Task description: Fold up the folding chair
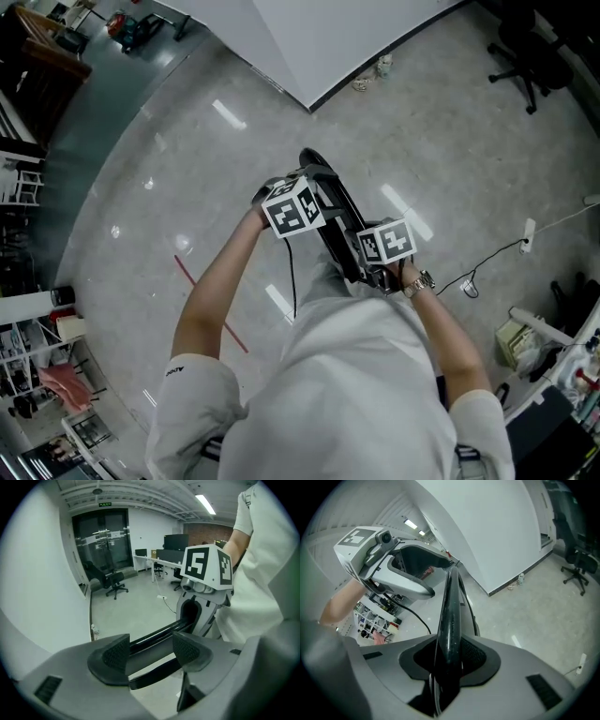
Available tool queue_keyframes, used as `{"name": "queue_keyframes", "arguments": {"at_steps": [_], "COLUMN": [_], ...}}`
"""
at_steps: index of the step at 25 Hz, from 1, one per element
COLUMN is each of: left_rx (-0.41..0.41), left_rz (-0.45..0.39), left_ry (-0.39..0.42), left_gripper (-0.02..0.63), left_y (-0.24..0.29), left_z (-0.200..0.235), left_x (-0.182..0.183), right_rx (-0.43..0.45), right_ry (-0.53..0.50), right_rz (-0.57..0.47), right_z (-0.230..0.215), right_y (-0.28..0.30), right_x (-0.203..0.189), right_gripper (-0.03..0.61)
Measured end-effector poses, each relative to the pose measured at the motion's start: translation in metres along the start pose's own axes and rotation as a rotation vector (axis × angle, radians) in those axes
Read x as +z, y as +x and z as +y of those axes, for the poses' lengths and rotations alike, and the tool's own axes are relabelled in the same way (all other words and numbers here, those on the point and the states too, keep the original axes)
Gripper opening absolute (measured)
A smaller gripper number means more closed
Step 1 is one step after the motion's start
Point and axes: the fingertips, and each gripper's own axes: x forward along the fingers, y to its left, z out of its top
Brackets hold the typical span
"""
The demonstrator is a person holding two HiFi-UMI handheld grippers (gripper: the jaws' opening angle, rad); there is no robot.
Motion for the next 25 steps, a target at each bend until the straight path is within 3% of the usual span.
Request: {"name": "queue_keyframes", "arguments": {"at_steps": [8, 14, 17, 22, 25], "left_rx": [-0.242, -0.52, -0.572, -0.63, -0.669], "left_rz": [0.165, 0.293, 0.33, 0.322, 0.361], "left_ry": [0.337, 0.587, 0.695, 0.758, 0.83], "left_gripper": [0.296, 0.291, 0.238, 0.196, 0.155], "left_y": [0.017, 0.031, 0.041, 0.056, 0.058], "left_z": [0.014, 0.006, 0.008, 0.004, 0.003], "left_x": [-0.006, -0.028, -0.039, -0.03, -0.034], "right_rx": [-0.067, -0.056, -0.062, -0.09, -0.088], "right_ry": [0.05, 0.064, 0.062, 0.043, 0.033], "right_rz": [0.009, 0.017, 0.01, 0.013, 0.035], "right_z": [-0.008, -0.003, -0.005, -0.022, -0.027], "right_y": [-0.001, 0.006, 0.006, -0.003, -0.004], "right_x": [0.005, 0.011, 0.016, 0.012, 0.011], "right_gripper": [0.098, 0.098, 0.098, 0.087, 0.084]}}
